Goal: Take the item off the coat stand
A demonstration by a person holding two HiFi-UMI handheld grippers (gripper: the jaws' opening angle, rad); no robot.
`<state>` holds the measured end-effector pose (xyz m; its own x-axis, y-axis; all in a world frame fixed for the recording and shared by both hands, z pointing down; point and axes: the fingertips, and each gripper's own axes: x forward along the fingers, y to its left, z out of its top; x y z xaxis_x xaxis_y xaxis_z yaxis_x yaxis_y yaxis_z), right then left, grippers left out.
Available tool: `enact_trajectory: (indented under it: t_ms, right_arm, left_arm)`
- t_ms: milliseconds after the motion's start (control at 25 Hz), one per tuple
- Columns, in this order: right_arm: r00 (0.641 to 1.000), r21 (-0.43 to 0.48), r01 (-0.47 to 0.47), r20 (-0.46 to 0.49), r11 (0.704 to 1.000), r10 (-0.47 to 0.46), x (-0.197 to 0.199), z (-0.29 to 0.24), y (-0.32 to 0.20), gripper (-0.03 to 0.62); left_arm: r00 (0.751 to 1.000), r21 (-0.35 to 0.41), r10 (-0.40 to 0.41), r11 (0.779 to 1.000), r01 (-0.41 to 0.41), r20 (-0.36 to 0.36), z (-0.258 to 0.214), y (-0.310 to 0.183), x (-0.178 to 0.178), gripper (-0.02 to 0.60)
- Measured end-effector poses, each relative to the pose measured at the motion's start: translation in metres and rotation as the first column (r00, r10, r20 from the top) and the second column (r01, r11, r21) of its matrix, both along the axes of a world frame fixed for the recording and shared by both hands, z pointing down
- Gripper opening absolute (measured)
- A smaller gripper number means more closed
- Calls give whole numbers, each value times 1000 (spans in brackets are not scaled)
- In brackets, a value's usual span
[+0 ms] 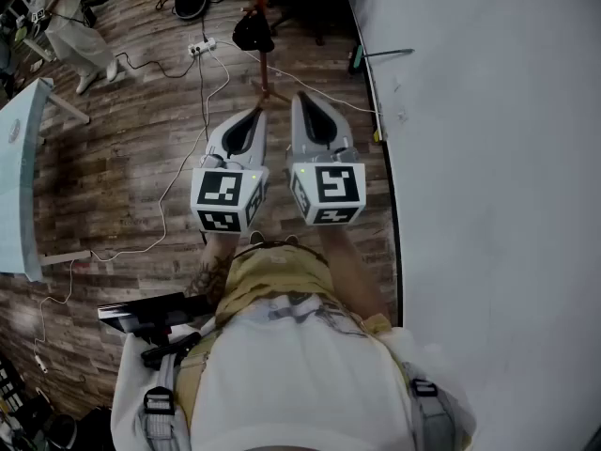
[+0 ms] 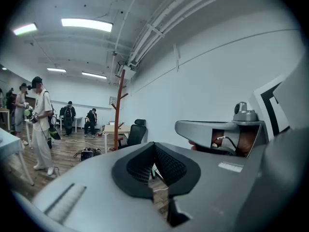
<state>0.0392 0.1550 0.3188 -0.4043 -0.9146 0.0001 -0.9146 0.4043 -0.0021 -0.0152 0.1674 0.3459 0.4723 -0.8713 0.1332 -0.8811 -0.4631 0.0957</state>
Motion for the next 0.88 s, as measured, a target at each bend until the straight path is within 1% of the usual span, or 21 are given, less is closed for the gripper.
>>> enact_trajectory:
  t_ms: [240, 600, 880]
  right_arm:
    - [1000, -17, 5, 9, 1000, -5, -23, 5, -4, -2]
    - [1000, -76, -3, -19, 997, 1, -48, 31, -12, 0]
    - [999, -105, -12, -41, 994, 8, -57, 45, -20, 0]
  left_arm:
    - [1000, -20, -11, 1000, 11, -14, 7, -4, -27, 2]
    - [999, -93, -38, 995, 35, -26, 38, -10, -65, 2]
    - [999, -138, -20, 990, 14, -38, 57, -17, -74, 2]
